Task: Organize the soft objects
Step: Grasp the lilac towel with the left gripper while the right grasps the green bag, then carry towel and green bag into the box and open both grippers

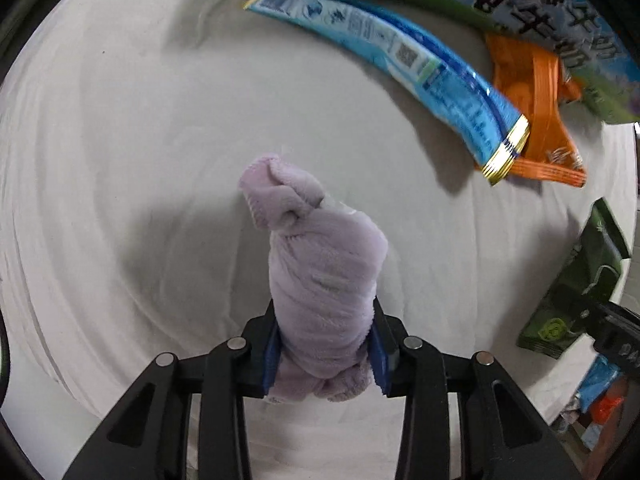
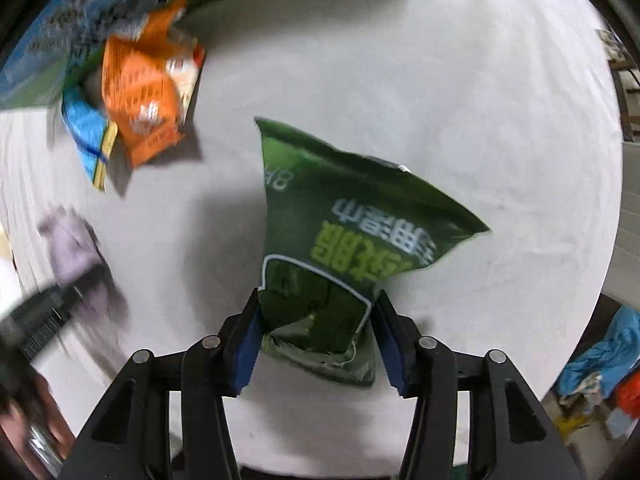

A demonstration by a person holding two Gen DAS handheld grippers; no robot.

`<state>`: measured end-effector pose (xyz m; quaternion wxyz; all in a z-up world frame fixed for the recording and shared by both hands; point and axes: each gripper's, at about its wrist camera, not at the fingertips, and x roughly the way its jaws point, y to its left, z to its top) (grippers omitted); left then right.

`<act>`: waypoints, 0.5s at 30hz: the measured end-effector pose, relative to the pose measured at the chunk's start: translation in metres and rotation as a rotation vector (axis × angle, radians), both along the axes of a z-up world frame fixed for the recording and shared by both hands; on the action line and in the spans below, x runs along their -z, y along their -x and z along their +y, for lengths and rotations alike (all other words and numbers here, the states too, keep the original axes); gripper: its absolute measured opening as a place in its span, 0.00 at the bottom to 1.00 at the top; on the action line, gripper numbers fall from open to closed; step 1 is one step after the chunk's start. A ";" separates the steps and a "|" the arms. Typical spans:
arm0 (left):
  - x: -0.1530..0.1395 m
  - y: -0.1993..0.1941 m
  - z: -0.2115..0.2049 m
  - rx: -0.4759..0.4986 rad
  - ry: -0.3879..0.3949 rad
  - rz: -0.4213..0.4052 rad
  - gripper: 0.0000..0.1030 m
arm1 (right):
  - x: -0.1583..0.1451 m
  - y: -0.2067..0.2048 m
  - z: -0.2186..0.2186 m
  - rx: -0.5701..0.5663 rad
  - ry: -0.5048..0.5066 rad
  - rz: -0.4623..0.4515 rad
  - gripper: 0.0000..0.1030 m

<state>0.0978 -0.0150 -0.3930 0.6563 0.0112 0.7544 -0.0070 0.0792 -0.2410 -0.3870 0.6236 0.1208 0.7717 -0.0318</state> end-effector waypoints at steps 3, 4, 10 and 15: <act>-0.001 0.005 -0.015 0.005 -0.018 -0.012 0.35 | 0.000 0.004 -0.010 0.085 0.003 -0.028 0.63; -0.001 0.001 -0.019 0.002 -0.016 -0.012 0.36 | -0.001 0.004 -0.011 0.101 0.013 -0.036 0.63; 0.000 0.005 -0.002 -0.018 -0.006 -0.019 0.33 | -0.004 -0.003 -0.008 0.089 0.093 -0.036 0.49; -0.023 0.001 -0.005 0.012 -0.001 -0.054 0.32 | -0.016 -0.003 -0.004 0.061 0.082 -0.044 0.39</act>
